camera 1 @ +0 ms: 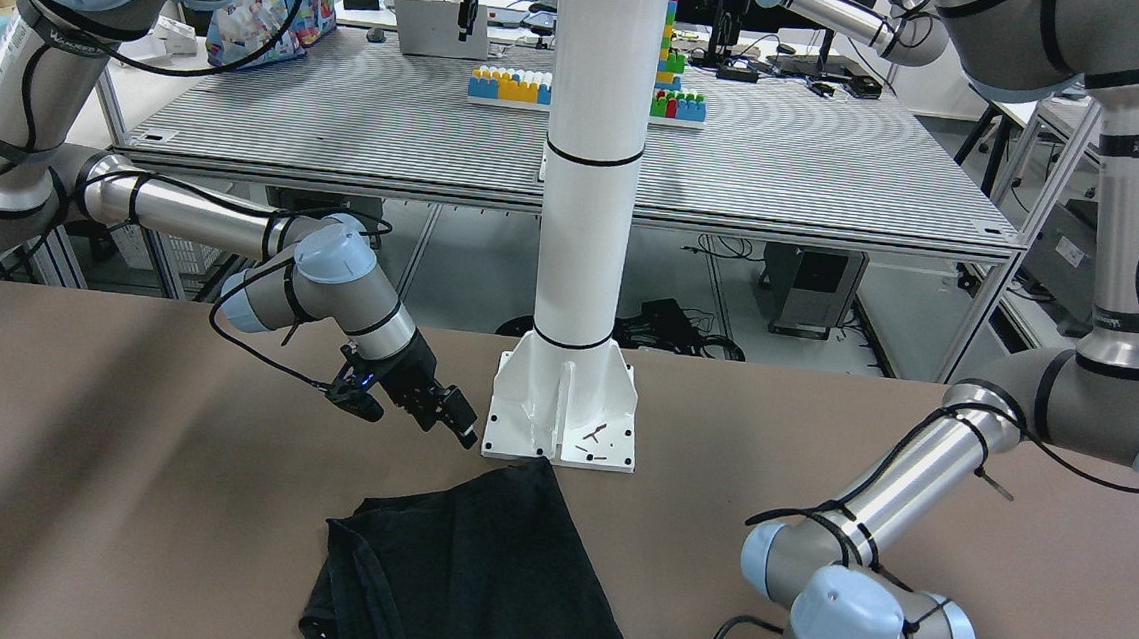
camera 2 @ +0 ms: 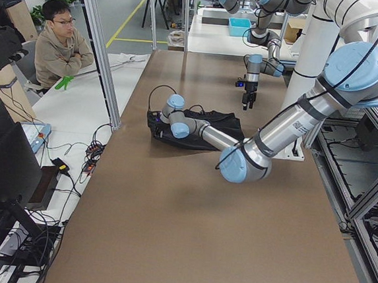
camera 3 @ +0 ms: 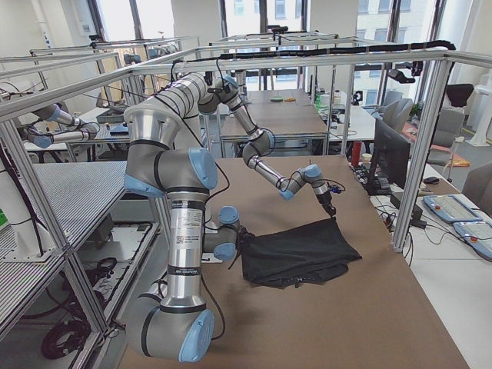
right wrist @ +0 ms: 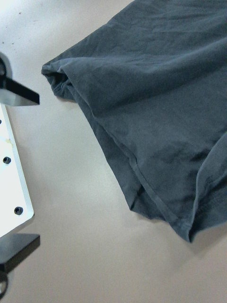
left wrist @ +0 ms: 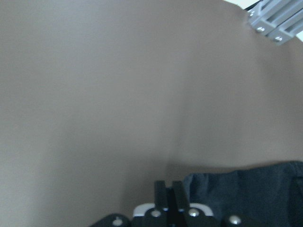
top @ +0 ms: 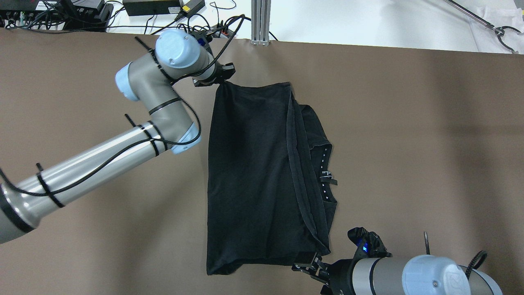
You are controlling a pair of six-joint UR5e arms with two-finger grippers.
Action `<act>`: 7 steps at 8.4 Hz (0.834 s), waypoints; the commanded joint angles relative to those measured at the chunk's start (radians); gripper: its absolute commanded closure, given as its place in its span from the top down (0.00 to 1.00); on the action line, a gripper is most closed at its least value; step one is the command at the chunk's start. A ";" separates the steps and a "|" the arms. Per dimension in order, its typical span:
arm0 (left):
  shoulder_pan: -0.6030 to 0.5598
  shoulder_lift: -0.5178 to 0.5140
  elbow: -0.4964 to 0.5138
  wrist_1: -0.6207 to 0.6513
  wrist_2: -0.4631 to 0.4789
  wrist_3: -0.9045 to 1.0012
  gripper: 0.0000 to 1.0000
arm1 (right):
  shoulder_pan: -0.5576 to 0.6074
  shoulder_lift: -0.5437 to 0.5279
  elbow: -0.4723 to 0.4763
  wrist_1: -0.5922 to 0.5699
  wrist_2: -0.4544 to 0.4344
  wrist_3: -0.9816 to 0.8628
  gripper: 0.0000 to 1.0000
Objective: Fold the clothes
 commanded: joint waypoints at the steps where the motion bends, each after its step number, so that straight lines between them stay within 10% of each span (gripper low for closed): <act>1: 0.002 -0.208 0.250 -0.032 0.010 0.002 0.00 | 0.011 -0.001 -0.002 0.000 -0.011 -0.024 0.95; 2: 0.009 -0.210 0.279 -0.089 0.022 0.002 0.00 | 0.011 -0.004 -0.002 -0.001 -0.028 -0.035 0.95; 3: 0.007 -0.207 0.278 -0.092 0.022 0.010 0.98 | 0.018 -0.004 -0.003 -0.026 -0.031 -0.038 0.95; 7: -0.037 -0.074 0.139 -0.088 0.021 0.096 1.00 | 0.046 0.012 -0.057 -0.159 -0.073 -0.254 0.94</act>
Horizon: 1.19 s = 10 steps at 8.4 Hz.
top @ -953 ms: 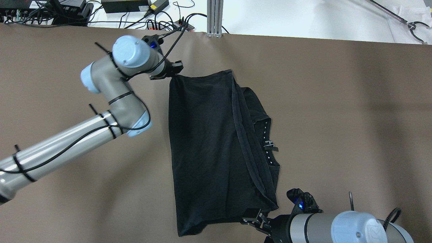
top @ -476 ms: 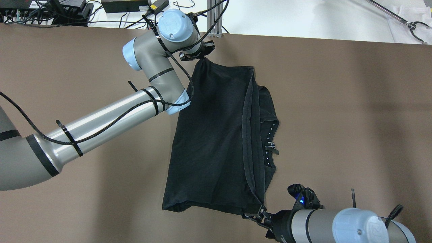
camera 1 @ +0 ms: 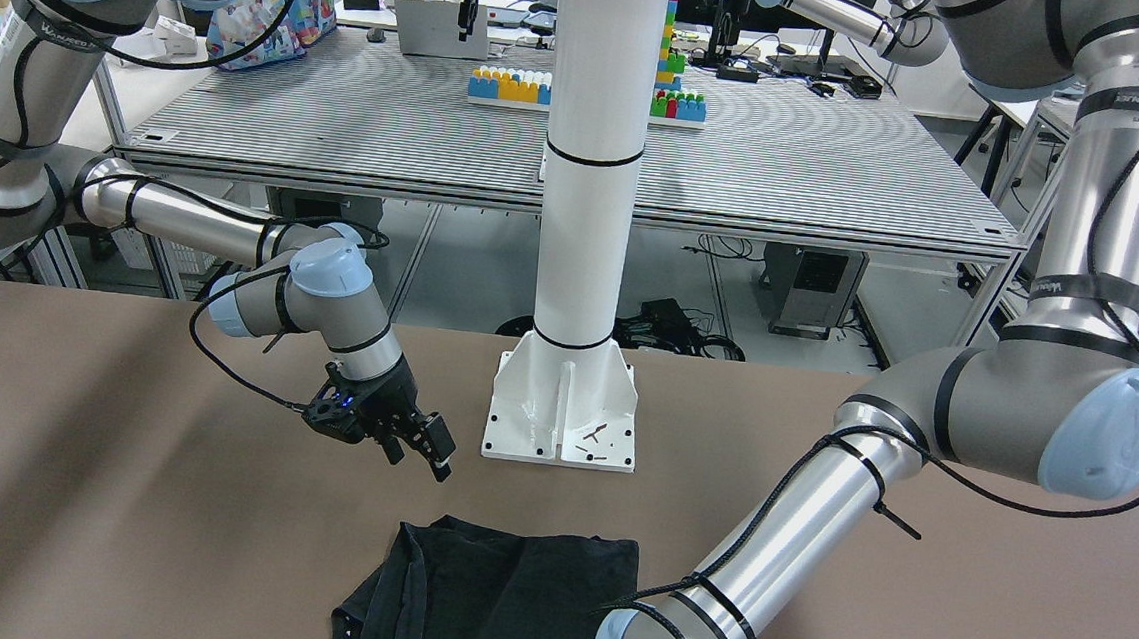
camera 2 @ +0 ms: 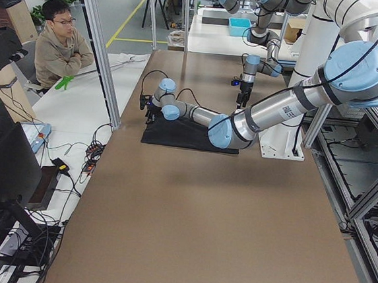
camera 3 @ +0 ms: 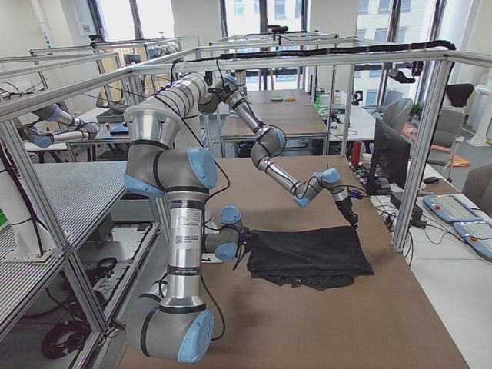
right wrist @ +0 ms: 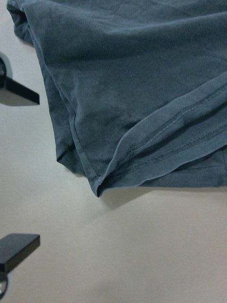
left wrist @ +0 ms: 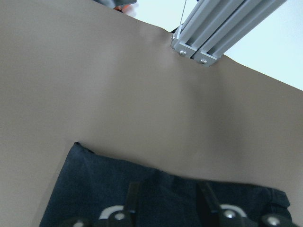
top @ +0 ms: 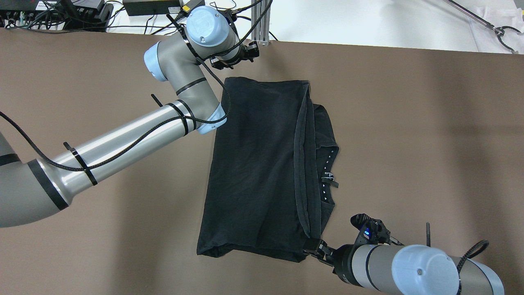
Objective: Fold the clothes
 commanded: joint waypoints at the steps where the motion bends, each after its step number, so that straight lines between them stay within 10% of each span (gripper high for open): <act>1: -0.019 0.182 -0.195 0.003 -0.002 0.054 1.00 | 0.031 0.015 -0.051 -0.086 0.009 -0.286 0.89; 3: -0.010 0.218 -0.239 0.006 0.000 0.045 1.00 | 0.088 0.140 -0.062 -0.301 0.035 -0.675 0.51; 5: -0.009 0.219 -0.239 0.006 0.000 0.040 1.00 | 0.101 0.330 -0.128 -0.556 0.037 -0.778 0.46; 10: -0.009 0.256 -0.242 -0.006 0.000 0.025 1.00 | 0.088 0.351 -0.211 -0.557 0.022 -0.824 0.45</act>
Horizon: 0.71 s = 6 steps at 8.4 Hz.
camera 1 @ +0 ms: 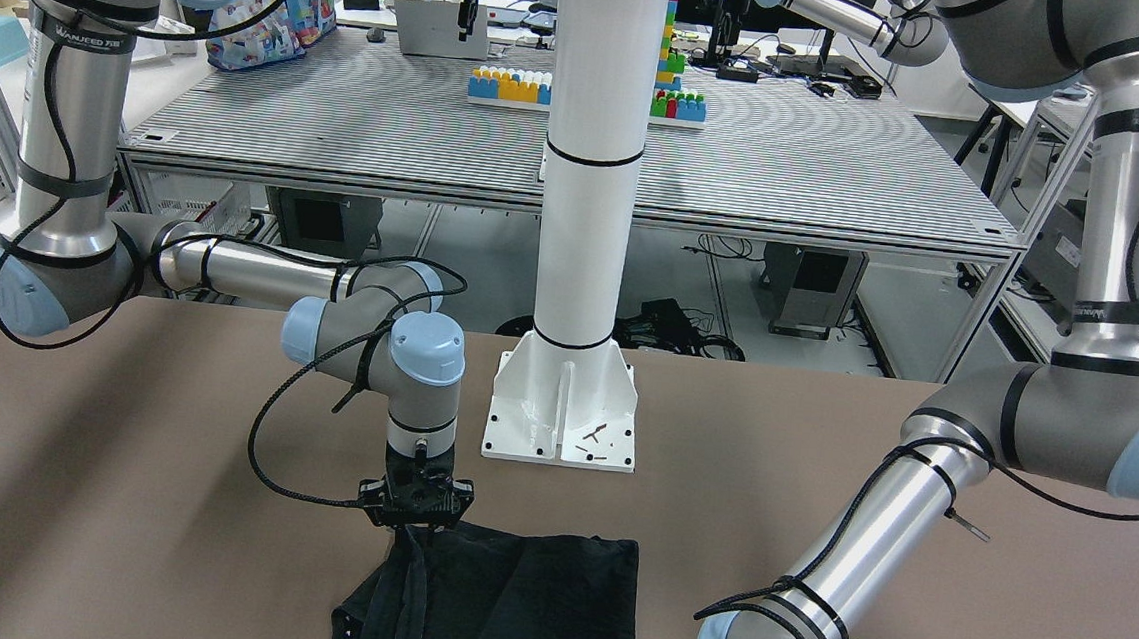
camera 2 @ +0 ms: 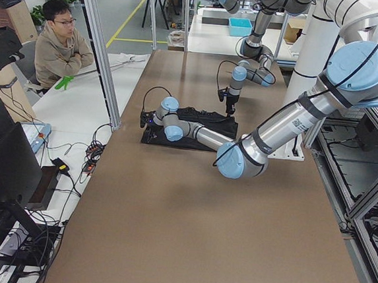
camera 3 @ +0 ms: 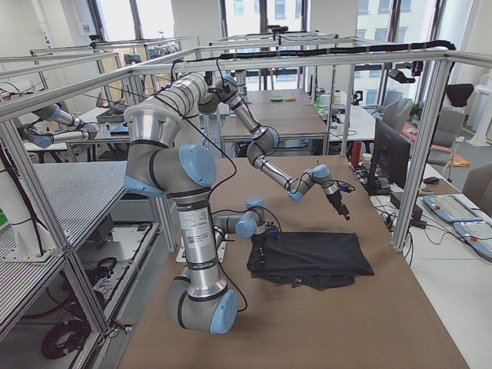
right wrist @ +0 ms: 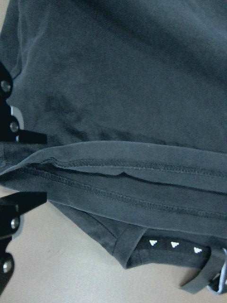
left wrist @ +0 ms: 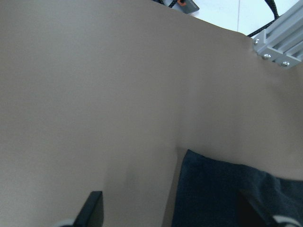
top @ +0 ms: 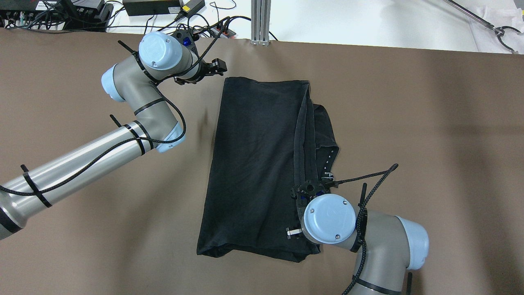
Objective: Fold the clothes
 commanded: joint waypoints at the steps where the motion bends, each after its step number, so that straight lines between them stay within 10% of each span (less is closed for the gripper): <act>1: 0.000 0.003 -0.002 -0.001 0.000 -0.020 1.00 | -0.014 0.001 -0.016 0.000 -0.006 -0.004 0.44; 5: -0.004 0.061 -0.071 0.004 0.000 -0.030 1.00 | -0.022 0.003 -0.058 0.000 -0.018 -0.006 0.39; 6: -0.002 0.061 -0.071 0.004 0.000 -0.030 1.00 | -0.015 0.004 -0.056 0.000 -0.016 -0.007 0.02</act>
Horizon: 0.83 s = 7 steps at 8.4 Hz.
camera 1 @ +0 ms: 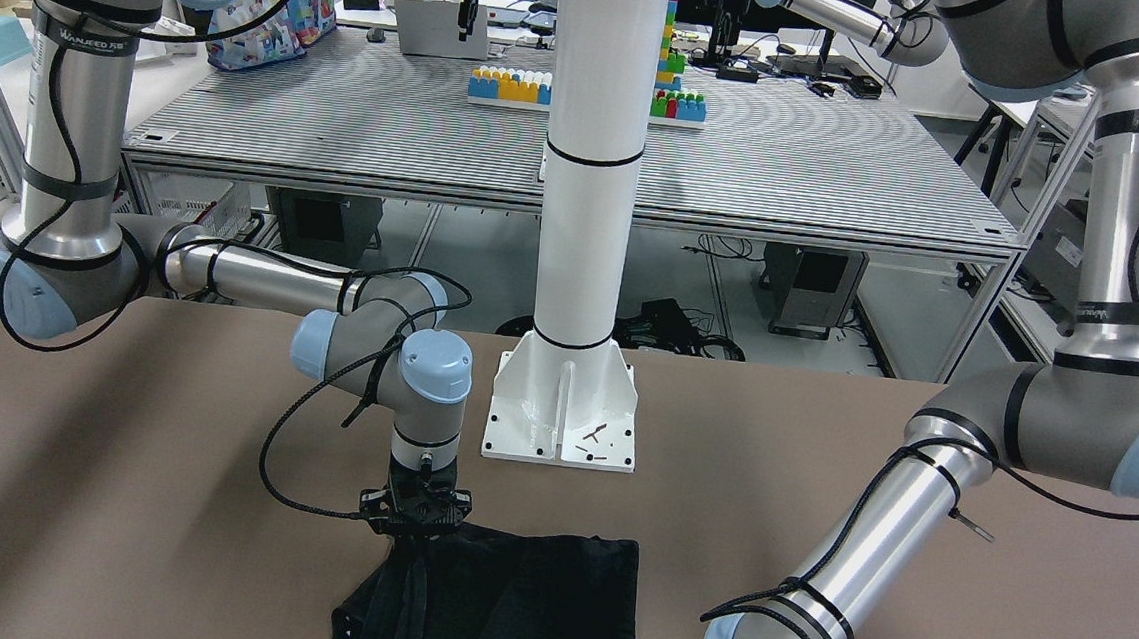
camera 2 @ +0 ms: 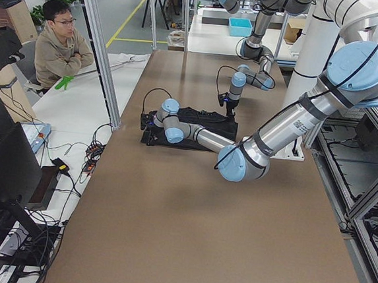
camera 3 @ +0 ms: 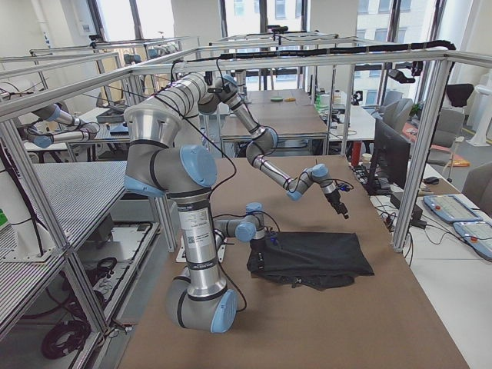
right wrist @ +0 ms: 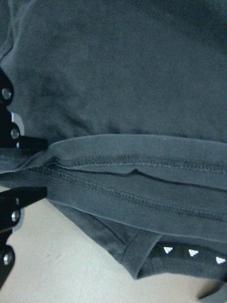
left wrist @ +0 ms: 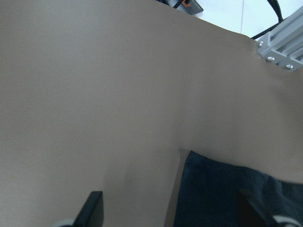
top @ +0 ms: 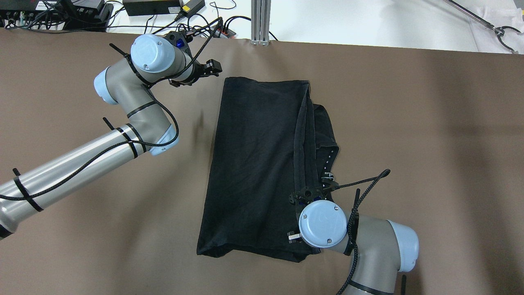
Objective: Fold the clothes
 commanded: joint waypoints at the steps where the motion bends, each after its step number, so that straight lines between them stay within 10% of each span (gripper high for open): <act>1: 0.001 0.017 -0.017 0.001 -0.001 -0.002 1.00 | 0.005 0.002 -0.004 0.000 -0.003 -0.002 0.00; 7: 0.002 0.020 -0.020 -0.002 0.001 -0.011 1.00 | 0.039 -0.158 0.182 -0.009 0.008 -0.052 0.00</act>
